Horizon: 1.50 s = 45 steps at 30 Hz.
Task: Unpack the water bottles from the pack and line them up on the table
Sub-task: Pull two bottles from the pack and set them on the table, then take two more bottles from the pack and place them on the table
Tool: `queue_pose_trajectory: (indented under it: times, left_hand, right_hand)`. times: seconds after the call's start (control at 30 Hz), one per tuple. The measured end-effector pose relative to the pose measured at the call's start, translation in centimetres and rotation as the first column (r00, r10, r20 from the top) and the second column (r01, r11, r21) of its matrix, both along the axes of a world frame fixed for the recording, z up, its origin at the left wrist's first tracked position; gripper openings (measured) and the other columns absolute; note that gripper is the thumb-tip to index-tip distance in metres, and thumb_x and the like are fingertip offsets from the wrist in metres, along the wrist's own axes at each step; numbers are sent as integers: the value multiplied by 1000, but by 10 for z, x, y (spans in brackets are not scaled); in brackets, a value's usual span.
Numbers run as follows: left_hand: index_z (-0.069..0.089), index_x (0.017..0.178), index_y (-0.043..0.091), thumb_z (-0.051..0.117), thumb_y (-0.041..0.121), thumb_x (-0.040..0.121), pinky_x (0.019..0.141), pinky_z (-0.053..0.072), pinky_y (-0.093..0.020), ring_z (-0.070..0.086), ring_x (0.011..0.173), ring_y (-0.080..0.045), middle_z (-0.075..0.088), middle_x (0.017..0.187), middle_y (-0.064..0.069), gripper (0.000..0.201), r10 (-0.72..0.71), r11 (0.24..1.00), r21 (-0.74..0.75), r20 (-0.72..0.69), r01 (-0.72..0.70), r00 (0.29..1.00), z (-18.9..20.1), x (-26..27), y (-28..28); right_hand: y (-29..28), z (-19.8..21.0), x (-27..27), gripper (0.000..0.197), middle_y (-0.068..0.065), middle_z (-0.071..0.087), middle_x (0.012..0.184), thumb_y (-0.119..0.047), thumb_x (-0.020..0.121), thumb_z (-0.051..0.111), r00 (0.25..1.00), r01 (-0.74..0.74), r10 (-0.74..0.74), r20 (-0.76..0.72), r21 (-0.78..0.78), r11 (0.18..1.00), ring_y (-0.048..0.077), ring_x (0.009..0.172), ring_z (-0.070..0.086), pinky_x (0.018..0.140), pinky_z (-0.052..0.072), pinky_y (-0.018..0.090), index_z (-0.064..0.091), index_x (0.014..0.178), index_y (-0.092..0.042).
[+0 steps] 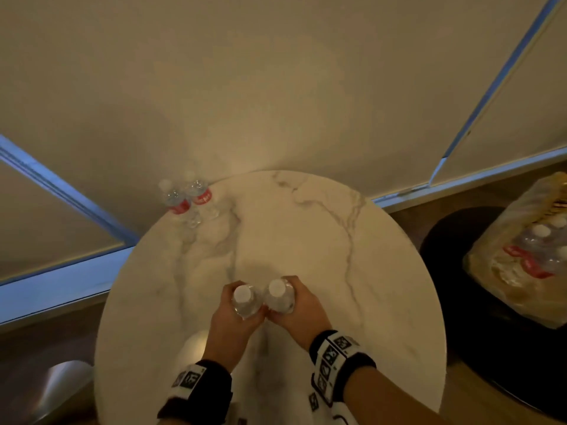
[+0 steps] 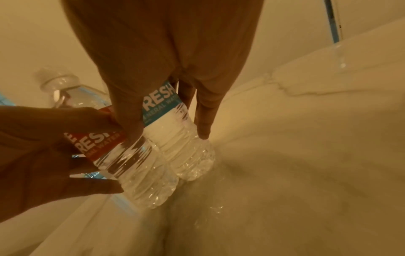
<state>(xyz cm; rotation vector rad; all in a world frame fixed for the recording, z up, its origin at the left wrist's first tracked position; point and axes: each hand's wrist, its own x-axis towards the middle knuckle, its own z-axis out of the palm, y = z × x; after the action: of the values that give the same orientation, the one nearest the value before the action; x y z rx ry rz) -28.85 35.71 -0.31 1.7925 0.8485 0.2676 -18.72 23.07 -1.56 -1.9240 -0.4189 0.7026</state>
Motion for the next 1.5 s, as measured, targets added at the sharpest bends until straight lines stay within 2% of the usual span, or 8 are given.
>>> queue_pose_trajectory:
  times: [0.37,0.6,0.77,0.93,1.07,1.23,1.33,1.5]
  left_hand:
    - [45,133,23,95,18,60,76,49,-18,66,100,-7,64,115,6,89,34,993,-108,-101,-44,994,-15,-26,10]
    - [63,85,29,86,31,74,79,57,-32,66,78,-16,70,89,-2,26,4,1000,22,-296,3,955,-25,-34,-70]
    - [70,71,30,88,10,71,58,50,-4,68,75,-3,72,80,14,27,-275,958,20,-196,285,941,-29,43,-179]
    - [71,94,25,78,18,84,72,56,-14,68,85,-1,73,88,12,14,-530,848,-40,-34,529,847,-9,167,-300]
    - [62,124,24,61,22,98,90,50,-7,62,106,3,67,118,11,27,-632,775,-50,-56,630,773,-24,273,-371]
    - [40,144,29,52,17,95,100,51,-34,62,117,-21,63,130,-5,52,-647,748,30,-185,662,740,-70,379,-435]
    - [33,147,35,66,41,82,114,42,-35,45,136,-14,47,147,5,73,-551,798,186,-159,573,819,-103,425,-444]
    - [39,143,34,80,27,71,115,41,-38,45,135,-15,48,145,5,84,-556,792,193,-163,579,815,-103,442,-442]
  right_hand:
    - [-26,-2,6,91,-4,49,134,-40,67,85,992,-125,126,-15,-239,963,16,123,50,100,42,28,33,141,-33]
    - [-164,8,34,44,-10,64,105,-39,78,77,986,169,-168,22,-203,965,4,96,61,84,53,25,54,115,-34]
    - [-286,11,92,31,-9,67,95,-38,87,69,882,470,-463,91,-252,846,6,87,64,81,54,28,56,113,-27]
    - [-387,-6,176,34,-7,65,92,-38,88,67,687,708,-725,37,-261,657,10,81,62,69,47,25,54,114,-20]
    - [-417,-39,235,66,-3,55,118,-33,79,76,566,802,-820,-85,-176,571,21,108,57,95,50,45,42,134,-25]
    - [-429,-90,296,84,10,57,131,-52,63,78,650,710,-759,-42,-323,626,32,115,57,96,47,43,45,132,-19]
    - [-431,-107,307,91,11,56,131,-67,56,68,655,702,-754,-45,-331,630,34,113,58,97,47,48,41,132,-24]
    - [-447,-112,306,70,6,64,122,-51,75,71,721,654,-691,-41,-289,699,30,108,61,92,49,41,42,135,-30]
